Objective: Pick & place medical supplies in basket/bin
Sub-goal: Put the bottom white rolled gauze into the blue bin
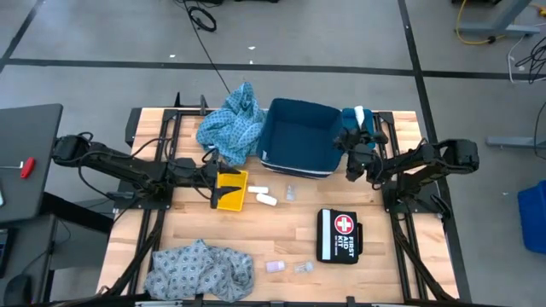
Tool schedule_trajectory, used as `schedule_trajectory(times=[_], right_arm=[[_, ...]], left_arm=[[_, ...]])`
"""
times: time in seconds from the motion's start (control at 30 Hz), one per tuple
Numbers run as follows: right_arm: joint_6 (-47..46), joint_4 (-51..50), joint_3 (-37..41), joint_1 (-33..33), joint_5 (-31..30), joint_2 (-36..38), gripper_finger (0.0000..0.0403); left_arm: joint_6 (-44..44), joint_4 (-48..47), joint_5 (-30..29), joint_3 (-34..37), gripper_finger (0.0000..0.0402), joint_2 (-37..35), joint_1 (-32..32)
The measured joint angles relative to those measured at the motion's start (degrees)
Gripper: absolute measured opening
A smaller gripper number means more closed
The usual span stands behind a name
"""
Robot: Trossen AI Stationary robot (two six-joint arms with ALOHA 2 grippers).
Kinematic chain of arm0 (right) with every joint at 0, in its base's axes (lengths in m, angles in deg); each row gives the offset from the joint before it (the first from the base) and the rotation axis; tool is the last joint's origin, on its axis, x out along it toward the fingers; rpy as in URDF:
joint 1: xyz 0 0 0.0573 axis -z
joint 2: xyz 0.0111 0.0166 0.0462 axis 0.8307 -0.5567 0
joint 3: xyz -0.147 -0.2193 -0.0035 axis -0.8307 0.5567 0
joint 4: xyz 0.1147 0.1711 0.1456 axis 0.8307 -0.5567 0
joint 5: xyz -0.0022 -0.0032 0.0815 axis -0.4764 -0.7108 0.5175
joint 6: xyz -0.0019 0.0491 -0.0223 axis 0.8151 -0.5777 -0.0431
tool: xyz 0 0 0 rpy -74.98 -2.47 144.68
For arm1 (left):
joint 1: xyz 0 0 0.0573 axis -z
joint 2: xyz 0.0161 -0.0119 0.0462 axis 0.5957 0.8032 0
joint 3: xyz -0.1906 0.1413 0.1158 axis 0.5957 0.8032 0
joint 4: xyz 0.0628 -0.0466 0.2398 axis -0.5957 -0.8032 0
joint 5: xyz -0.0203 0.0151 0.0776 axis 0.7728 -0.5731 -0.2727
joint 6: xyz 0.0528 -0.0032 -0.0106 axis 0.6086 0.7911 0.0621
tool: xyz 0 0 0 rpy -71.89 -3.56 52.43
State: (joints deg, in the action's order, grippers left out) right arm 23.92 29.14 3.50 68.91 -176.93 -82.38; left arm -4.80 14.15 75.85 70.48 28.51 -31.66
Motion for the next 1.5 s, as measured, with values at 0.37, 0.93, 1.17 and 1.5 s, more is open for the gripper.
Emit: schedule_trajectory(times=[0.37,0.93,1.17,1.5], right_arm=[[-9.36,0.81,3.38,-0.52,4.27,-0.02,0.0038],[-10.73,4.1,3.3,-1.91,8.84,-0.04,0.0038],[-21.98,2.17,3.3,-1.91,19.4,-0.04,0.0038],[-35.94,-0.18,3.27,1.84,45.32,-0.04,0.0038]], left_arm=[[0.0,0.02,-0.01,0.0,0.026,0.01,0.0],[0.0,0.02,-0.01,0.0,0.026,0.02,0.0],[0.0,0.02,-0.01,0.0,0.026,-0.01,0.0],[0.0,0.0,-0.01,0.0,0.026,-0.01,0.0]])
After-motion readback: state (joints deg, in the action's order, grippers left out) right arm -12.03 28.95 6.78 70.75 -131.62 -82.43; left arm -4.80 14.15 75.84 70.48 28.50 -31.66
